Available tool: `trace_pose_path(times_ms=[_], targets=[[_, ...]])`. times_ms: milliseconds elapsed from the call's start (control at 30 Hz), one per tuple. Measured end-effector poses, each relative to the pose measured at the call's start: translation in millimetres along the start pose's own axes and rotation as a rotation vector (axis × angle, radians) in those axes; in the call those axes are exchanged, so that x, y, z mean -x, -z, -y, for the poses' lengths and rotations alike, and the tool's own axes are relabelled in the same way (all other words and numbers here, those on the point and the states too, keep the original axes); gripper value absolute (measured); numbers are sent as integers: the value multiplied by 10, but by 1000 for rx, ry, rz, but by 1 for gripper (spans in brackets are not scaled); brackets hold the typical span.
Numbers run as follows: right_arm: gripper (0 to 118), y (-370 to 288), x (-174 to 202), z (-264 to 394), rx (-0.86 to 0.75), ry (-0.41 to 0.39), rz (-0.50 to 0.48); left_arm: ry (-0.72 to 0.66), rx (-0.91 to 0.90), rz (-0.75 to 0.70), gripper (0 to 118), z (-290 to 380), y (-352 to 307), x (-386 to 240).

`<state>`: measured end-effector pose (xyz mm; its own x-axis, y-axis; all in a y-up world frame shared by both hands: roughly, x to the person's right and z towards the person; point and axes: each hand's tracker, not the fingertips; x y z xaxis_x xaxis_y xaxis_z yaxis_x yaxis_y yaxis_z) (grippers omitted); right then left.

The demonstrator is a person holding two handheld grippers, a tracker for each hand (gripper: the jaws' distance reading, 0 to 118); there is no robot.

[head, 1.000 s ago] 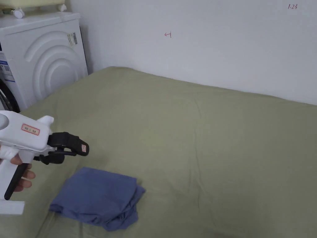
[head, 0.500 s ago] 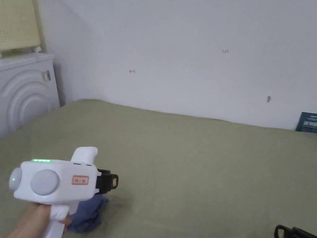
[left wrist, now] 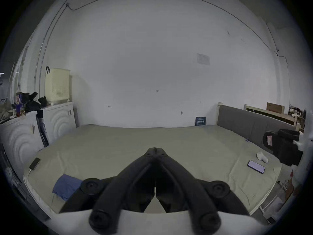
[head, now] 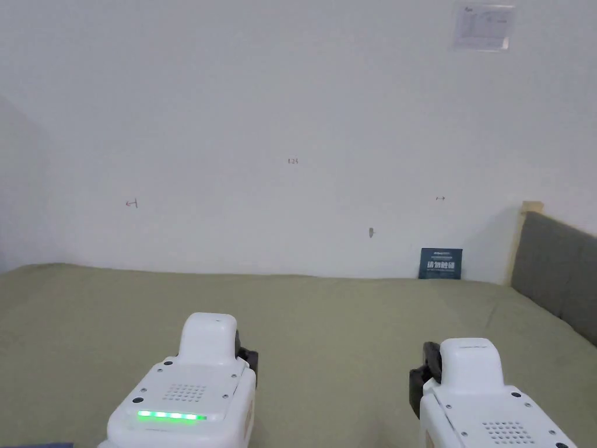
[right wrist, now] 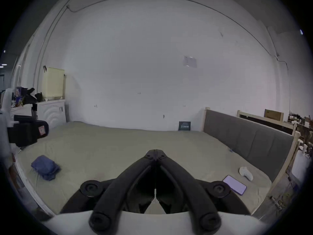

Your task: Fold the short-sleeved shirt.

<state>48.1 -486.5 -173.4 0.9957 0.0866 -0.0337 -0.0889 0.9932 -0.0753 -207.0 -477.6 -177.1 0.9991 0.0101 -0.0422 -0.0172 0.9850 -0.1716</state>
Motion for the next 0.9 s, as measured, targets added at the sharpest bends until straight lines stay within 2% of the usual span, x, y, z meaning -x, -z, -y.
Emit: trace_pose_path(times_ms=[100,300,333,367,400,433,467,500,533,567,733,900], targets=[[0,-6,-34,-13,-6,19,-33,12,9,-17,0,-20,1,8],[0,4,-39,-23,-3,23,-25,-5,12,-18,1,-59,-9,32],[2,4,-43,-25,-4,21,-25,2,12,-21,3,-68,-8,19],[13,8,-47,-31,-3,19,-25,12,13,-24,10,-83,0,3],[13,18,-55,-42,-4,18,-26,11,15,-26,10,-91,6,14],[21,18,-54,-66,-3,17,-24,7,15,-21,15,-90,10,17],[43,41,-62,-80,-1,19,-19,0,15,-36,30,-93,22,4],[83,84,-73,-97,10,22,-18,-6,15,-41,64,-92,44,0],[117,115,-82,-103,24,28,-18,0,18,-46,106,-88,58,20],[115,50,-91,-48,-33,34,-25,-1,12,-43,114,-85,48,23],[118,20,-60,-188,-17,25,-23,13,19,-73,113,-129,49,45],[118,62,-18,-171,10,-21,-21,20,11,-70,113,-142,34,87]])
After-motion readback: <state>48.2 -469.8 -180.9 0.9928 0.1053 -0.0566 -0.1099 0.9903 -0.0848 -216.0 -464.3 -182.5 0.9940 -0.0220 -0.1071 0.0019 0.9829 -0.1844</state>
